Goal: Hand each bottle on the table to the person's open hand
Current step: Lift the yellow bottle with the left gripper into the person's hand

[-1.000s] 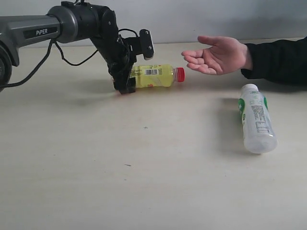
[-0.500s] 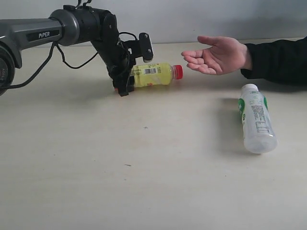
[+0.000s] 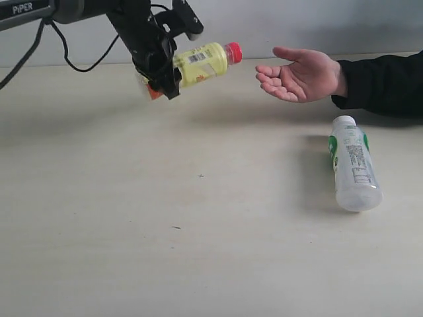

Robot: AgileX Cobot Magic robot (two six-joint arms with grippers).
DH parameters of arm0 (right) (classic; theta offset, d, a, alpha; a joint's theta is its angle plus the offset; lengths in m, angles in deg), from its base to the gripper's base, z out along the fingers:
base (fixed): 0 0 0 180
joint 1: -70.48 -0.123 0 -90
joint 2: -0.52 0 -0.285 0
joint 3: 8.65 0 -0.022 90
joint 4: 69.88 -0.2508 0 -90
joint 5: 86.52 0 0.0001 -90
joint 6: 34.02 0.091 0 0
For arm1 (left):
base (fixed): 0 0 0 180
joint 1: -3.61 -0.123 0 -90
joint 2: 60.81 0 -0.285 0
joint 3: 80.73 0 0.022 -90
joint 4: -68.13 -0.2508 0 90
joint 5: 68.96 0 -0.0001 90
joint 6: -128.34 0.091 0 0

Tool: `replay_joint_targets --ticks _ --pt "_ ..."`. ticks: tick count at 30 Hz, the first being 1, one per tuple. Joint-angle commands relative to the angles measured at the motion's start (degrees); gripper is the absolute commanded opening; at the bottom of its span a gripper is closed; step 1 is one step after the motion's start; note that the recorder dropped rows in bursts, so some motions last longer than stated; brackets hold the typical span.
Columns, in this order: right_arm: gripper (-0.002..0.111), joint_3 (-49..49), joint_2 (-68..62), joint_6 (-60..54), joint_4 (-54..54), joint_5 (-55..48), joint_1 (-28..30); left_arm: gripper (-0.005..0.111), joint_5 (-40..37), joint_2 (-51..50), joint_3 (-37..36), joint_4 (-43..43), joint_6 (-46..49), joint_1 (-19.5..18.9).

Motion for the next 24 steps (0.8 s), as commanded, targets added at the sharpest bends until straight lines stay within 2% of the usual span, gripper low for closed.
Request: replay_joint_targets --ticks 1,6,14,20,24 --pt "0.0 -0.3 -0.1 0.0 -0.1 0.4 -0.1 0.0 -3.4 4.0 0.2 -2.8 -9.5 0.0" --pt "0.0 -0.3 -0.1 0.0 -0.1 0.4 -0.1 0.0 -7.4 7.4 0.2 -4.5 -19.0 0.9" --pt "0.0 -0.3 -0.1 0.0 -0.1 0.4 -0.1 0.0 -14.7 10.8 0.2 -5.2 -35.1 5.0" --pt "0.0 -0.3 -0.1 0.0 -0.1 0.4 -0.1 0.0 -17.0 12.0 0.2 -11.0 -52.5 11.7" --pt "0.0 -0.3 -0.1 0.0 -0.1 0.4 -0.1 0.0 -17.0 11.8 0.2 -12.5 -69.9 16.0"
